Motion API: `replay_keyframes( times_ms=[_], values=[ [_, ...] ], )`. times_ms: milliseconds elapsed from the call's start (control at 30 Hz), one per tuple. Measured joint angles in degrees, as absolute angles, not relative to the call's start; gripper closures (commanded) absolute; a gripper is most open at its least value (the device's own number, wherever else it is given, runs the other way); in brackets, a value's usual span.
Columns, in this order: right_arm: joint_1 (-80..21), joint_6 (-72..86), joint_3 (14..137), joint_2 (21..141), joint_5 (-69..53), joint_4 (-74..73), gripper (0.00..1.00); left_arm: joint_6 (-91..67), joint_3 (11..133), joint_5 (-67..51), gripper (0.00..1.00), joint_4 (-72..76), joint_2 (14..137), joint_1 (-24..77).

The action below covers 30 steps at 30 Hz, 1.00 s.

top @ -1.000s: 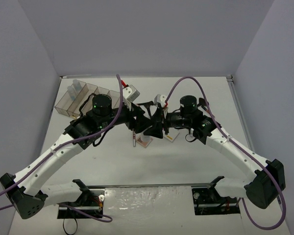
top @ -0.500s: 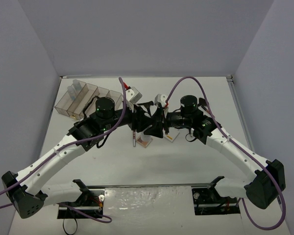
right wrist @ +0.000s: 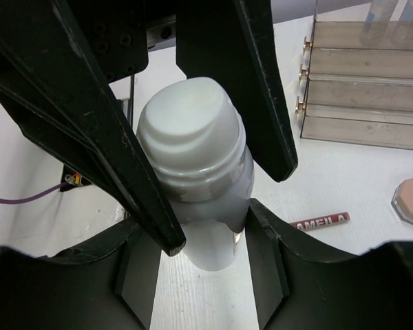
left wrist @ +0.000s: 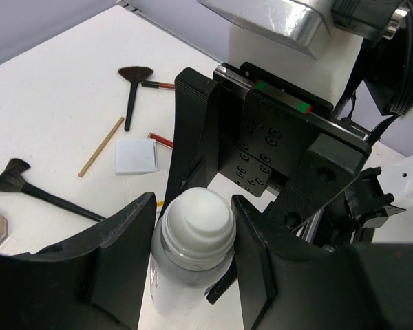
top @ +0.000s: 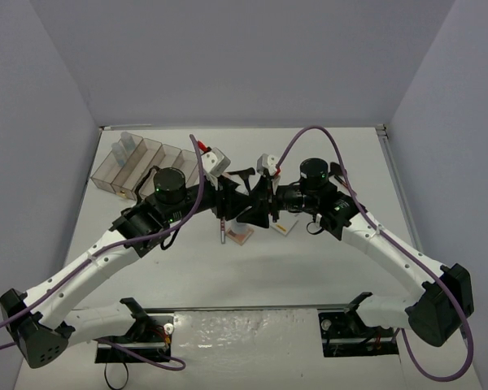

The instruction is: Organize the makeup

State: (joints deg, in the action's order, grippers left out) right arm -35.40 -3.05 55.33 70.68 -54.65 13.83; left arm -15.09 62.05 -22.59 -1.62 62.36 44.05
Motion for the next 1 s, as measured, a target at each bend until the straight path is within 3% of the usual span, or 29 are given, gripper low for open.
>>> replay_keyframes(
  times_ms=[33, 100, 200, 267, 667, 1000],
  values=[
    [-35.4, -3.0, 55.1, 70.7, -54.7, 13.9, 0.51, -15.1, 61.5, -22.4, 1.00, -1.2, 62.1, 44.1],
    [-35.5, -2.7, 54.7, 70.9, -54.5, 14.0, 0.31, -15.1, 60.4, -21.9, 1.00, -0.6, 61.7, 44.2],
    [-35.5, -2.7, 54.7, 71.0, -54.0, 14.5, 0.10, -14.9, 59.1, -19.5, 1.00, -0.9, 61.2, 44.2],
    [-35.5, -2.7, 54.7, 71.0, -53.3, 14.7, 0.01, -14.7, 58.2, -17.6, 1.00, -1.1, 61.1, 44.2],
    [-34.5, -4.9, 52.3, 71.1, -45.5, 10.4, 0.00, -12.2, 55.4, -4.7, 1.00, -1.4, 58.6, 40.4],
    [-32.7, -1.3, 50.2, 66.6, -27.3, 5.8, 0.00, -10.5, 53.0, 8.5, 1.00, 5.3, 59.8, 17.0]
  ],
)
